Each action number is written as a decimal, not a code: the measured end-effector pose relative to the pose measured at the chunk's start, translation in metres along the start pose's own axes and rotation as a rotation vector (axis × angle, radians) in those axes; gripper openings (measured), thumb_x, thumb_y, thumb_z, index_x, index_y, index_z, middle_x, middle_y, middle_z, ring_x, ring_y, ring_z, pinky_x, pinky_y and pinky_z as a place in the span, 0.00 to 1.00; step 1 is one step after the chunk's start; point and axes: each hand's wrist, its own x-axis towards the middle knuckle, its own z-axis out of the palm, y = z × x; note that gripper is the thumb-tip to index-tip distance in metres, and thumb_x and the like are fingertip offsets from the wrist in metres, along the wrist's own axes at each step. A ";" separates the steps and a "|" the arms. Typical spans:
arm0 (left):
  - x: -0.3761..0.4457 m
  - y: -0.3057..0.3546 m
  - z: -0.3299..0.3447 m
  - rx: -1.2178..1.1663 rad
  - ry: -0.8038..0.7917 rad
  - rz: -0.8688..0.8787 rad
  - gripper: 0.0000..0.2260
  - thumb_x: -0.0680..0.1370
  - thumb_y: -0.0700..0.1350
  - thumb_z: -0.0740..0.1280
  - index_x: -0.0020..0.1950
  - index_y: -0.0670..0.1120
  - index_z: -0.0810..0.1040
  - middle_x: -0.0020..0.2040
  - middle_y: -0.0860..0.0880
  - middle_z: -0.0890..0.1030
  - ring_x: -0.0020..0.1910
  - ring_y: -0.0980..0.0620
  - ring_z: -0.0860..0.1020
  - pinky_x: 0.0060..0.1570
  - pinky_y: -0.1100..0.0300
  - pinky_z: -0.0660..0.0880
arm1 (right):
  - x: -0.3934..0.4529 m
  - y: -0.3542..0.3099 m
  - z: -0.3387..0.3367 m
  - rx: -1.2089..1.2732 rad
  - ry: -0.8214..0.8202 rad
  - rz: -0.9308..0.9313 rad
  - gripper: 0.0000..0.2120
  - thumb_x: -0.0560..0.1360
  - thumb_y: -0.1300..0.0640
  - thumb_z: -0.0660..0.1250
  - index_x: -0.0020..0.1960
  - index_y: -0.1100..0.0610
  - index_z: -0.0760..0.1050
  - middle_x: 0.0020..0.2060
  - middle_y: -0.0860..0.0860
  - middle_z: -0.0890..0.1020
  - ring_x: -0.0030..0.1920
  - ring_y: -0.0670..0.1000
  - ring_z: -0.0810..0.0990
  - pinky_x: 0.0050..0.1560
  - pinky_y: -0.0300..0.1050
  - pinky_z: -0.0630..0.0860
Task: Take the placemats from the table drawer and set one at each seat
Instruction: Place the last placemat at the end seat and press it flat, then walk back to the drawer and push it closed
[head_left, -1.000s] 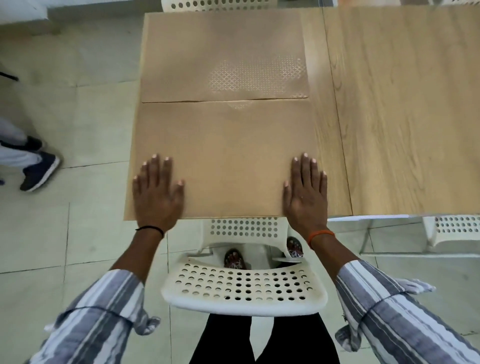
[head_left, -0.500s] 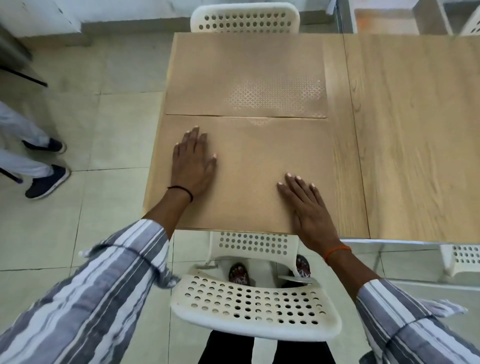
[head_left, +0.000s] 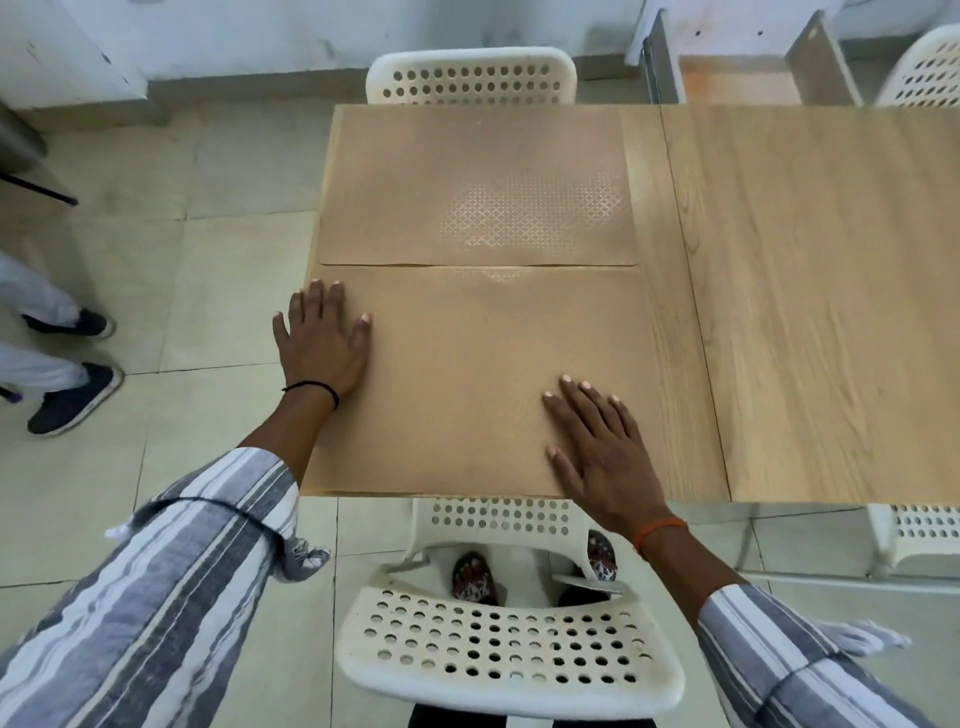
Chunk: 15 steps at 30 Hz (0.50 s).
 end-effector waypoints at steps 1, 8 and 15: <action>-0.001 0.003 -0.005 -0.015 0.019 -0.006 0.25 0.81 0.58 0.53 0.75 0.46 0.63 0.77 0.45 0.62 0.76 0.43 0.57 0.74 0.42 0.51 | 0.003 -0.002 -0.004 0.002 -0.002 0.011 0.27 0.81 0.43 0.53 0.78 0.48 0.58 0.79 0.47 0.58 0.78 0.48 0.56 0.77 0.51 0.55; -0.037 0.046 -0.071 -0.351 -0.004 0.165 0.19 0.80 0.56 0.59 0.66 0.47 0.75 0.66 0.49 0.77 0.58 0.47 0.78 0.56 0.54 0.73 | 0.033 -0.032 -0.065 0.079 0.013 0.116 0.17 0.81 0.50 0.59 0.67 0.53 0.72 0.64 0.51 0.76 0.60 0.53 0.76 0.54 0.51 0.76; -0.079 0.088 -0.169 -0.526 0.070 0.396 0.11 0.79 0.51 0.65 0.58 0.49 0.80 0.52 0.53 0.84 0.46 0.53 0.82 0.51 0.55 0.77 | 0.032 -0.072 -0.165 0.109 0.203 0.095 0.16 0.81 0.50 0.60 0.68 0.50 0.71 0.64 0.46 0.76 0.60 0.50 0.78 0.51 0.50 0.79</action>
